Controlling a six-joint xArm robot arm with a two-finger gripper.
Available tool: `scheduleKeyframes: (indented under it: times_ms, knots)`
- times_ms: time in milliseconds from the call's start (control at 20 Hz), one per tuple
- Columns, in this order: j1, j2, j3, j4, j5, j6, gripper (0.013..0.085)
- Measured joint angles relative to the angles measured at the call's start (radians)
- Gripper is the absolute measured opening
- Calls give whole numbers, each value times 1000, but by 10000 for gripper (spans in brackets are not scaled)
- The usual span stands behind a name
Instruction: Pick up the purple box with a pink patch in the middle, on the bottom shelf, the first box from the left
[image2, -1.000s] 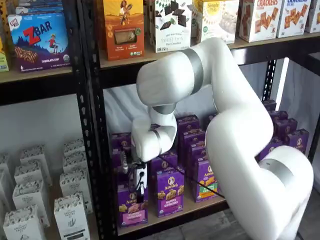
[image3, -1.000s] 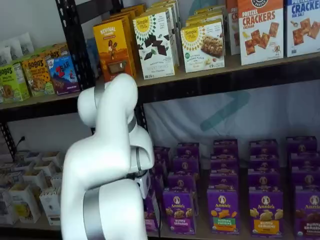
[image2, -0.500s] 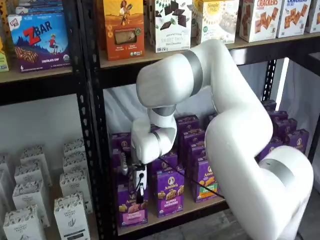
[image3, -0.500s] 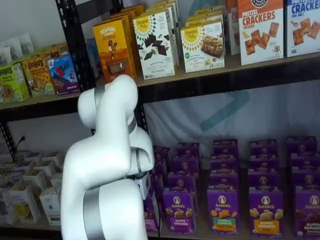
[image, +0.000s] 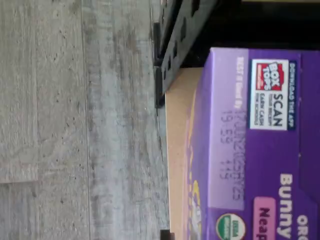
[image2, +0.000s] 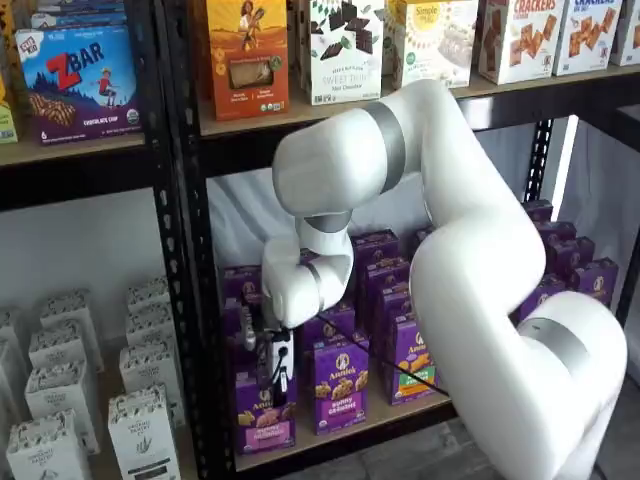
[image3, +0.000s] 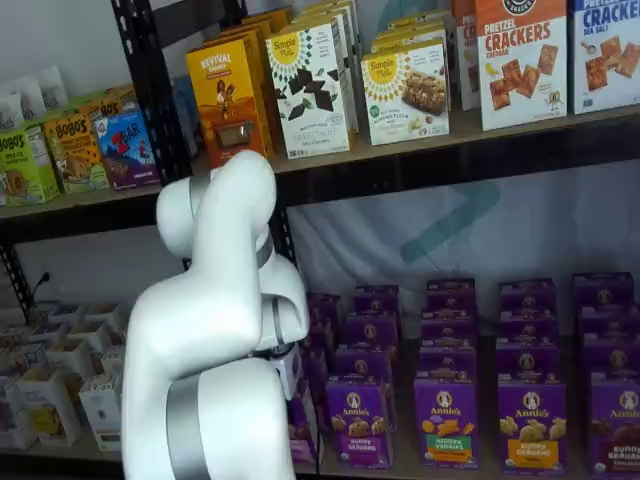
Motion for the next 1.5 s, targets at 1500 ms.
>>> scheduleKeyframes:
  times_ms: [1500]
  knots:
    - [-5,6,-9,-38,18,30,290]
